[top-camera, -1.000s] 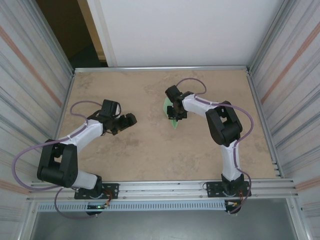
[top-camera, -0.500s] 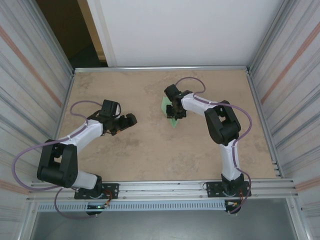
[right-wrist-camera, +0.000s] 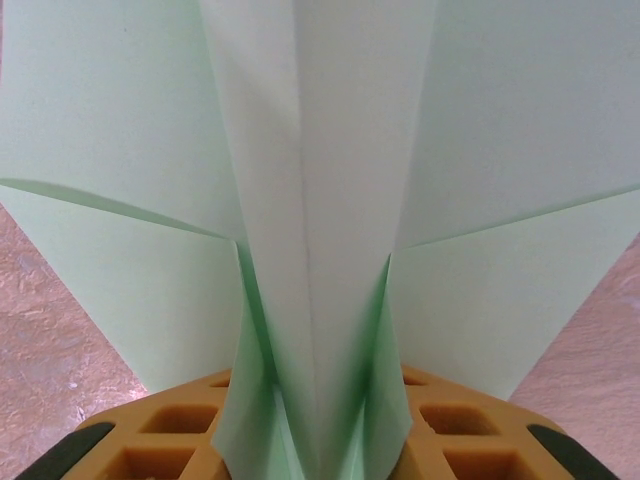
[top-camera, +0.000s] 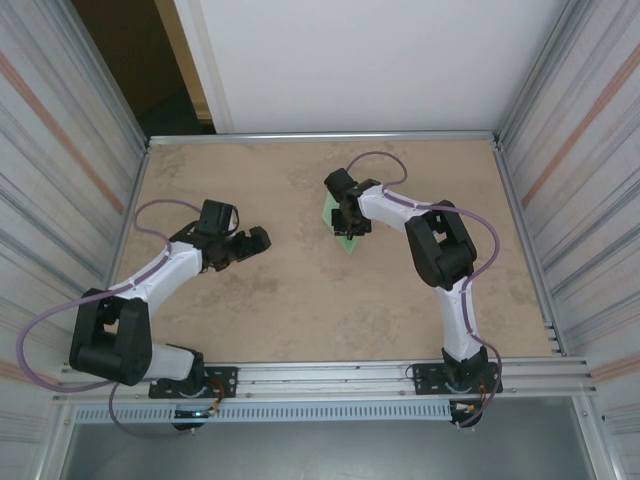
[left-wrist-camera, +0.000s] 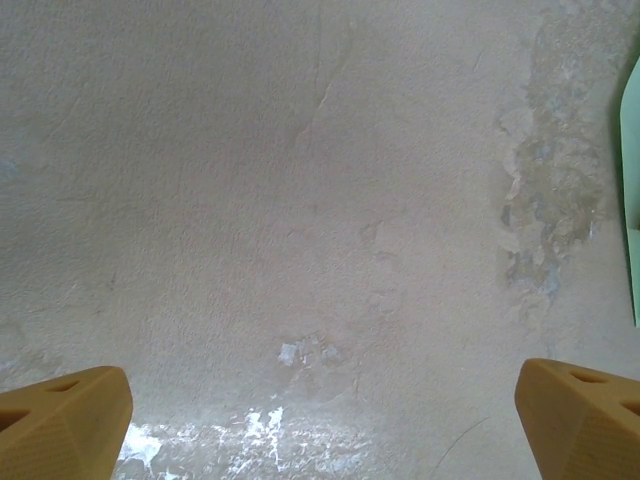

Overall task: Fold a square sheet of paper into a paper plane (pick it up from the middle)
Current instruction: Move the paper plane to the center of the table, then reset both arms

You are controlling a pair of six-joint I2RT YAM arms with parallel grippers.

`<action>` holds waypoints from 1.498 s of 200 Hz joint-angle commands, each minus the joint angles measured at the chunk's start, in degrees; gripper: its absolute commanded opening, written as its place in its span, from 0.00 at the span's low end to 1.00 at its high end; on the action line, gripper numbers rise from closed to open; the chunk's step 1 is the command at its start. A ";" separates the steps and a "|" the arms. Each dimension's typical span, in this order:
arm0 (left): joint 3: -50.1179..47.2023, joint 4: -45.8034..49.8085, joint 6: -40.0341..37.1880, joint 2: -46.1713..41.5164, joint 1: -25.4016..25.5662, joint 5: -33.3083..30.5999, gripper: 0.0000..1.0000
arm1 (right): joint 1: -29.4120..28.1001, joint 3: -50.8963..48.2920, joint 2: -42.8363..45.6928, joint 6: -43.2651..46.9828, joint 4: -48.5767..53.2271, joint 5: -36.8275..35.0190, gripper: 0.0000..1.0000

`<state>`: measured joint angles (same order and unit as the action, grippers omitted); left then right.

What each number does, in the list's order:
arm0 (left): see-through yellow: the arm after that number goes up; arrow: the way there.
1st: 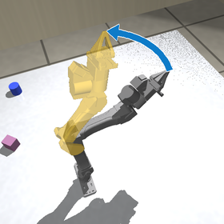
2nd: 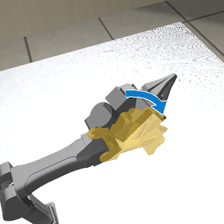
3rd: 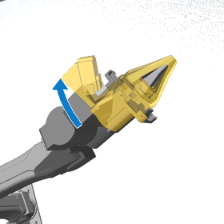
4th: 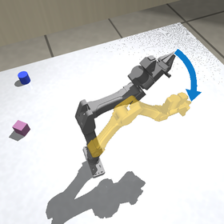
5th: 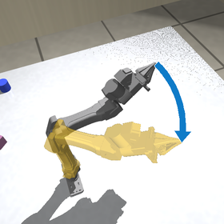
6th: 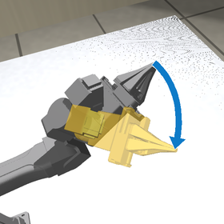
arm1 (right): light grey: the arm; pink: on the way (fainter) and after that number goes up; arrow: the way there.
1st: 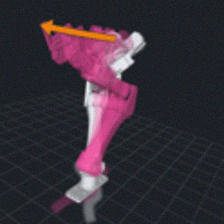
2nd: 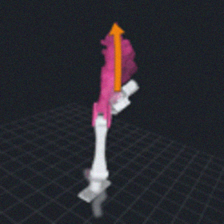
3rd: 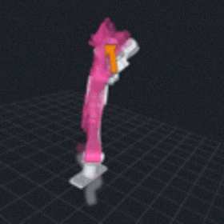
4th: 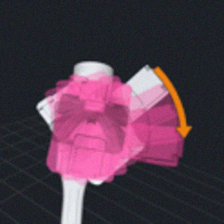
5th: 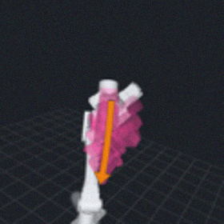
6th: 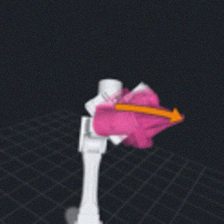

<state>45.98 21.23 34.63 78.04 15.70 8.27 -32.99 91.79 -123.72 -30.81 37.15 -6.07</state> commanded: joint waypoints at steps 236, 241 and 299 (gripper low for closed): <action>-2.75 -6.72 -10.07 -18.68 -0.67 -26.97 0.99 | 9.13 -21.98 41.33 1.68 -7.60 -18.82 0.82; -4.24 -8.53 -10.76 -19.44 -0.75 -28.90 0.99 | 10.49 -23.91 43.46 1.99 -8.49 -19.75 0.85; -20.48 -28.64 -18.88 -26.12 -5.86 -41.05 0.99 | 30.02 -48.64 61.79 4.84 -21.61 -19.74 0.99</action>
<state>30.57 4.71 20.14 53.95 12.69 -25.61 -8.08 50.06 -65.69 -27.77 22.74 -24.60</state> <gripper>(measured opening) 0.986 0.986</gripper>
